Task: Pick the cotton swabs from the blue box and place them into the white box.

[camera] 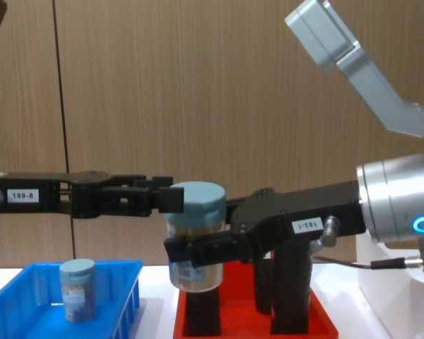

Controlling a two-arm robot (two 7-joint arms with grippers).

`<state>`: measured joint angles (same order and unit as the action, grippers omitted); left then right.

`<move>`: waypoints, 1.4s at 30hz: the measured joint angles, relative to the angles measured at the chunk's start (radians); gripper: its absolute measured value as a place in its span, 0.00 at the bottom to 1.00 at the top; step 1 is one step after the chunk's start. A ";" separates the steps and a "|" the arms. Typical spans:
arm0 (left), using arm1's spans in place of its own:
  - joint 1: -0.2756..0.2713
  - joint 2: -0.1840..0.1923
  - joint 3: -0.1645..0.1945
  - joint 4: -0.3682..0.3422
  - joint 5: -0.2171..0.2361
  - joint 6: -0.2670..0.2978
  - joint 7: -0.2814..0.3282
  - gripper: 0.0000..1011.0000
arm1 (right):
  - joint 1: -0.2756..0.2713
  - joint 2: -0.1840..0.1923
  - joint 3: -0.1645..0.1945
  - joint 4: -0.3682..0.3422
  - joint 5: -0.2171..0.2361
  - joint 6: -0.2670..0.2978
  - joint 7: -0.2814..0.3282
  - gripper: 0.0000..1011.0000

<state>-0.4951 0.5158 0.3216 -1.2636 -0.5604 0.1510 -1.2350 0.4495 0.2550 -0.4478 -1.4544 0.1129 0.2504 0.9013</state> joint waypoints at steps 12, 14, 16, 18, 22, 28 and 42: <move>0.000 0.000 0.000 0.000 0.000 0.000 0.000 0.99 | -0.011 0.027 0.010 -0.013 0.023 -0.011 -0.023 0.63; 0.000 0.000 0.000 0.000 0.000 0.000 0.000 0.99 | -0.015 0.036 0.016 -0.018 0.030 -0.015 -0.038 0.63; 0.000 0.000 0.000 0.000 0.000 0.000 0.000 0.99 | -0.021 0.047 0.024 -0.024 0.038 -0.019 -0.054 0.63; 0.000 0.000 0.000 0.000 0.000 0.000 0.000 0.99 | -0.024 0.054 0.029 -0.028 0.044 -0.023 -0.067 0.63; 0.000 0.000 0.000 0.000 0.000 0.000 0.000 0.99 | -0.035 0.078 0.049 -0.041 0.064 -0.034 -0.105 0.63; 0.000 0.000 0.000 0.000 0.000 0.000 0.000 0.99 | -0.049 0.114 0.081 -0.057 0.092 -0.051 -0.169 0.63; 0.000 0.000 0.000 0.000 0.000 0.000 0.000 0.99 | -0.062 0.176 0.146 -0.061 0.137 -0.073 -0.318 0.63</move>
<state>-0.4951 0.5158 0.3216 -1.2636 -0.5604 0.1510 -1.2350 0.3878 0.4306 -0.3016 -1.5155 0.2500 0.1777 0.5833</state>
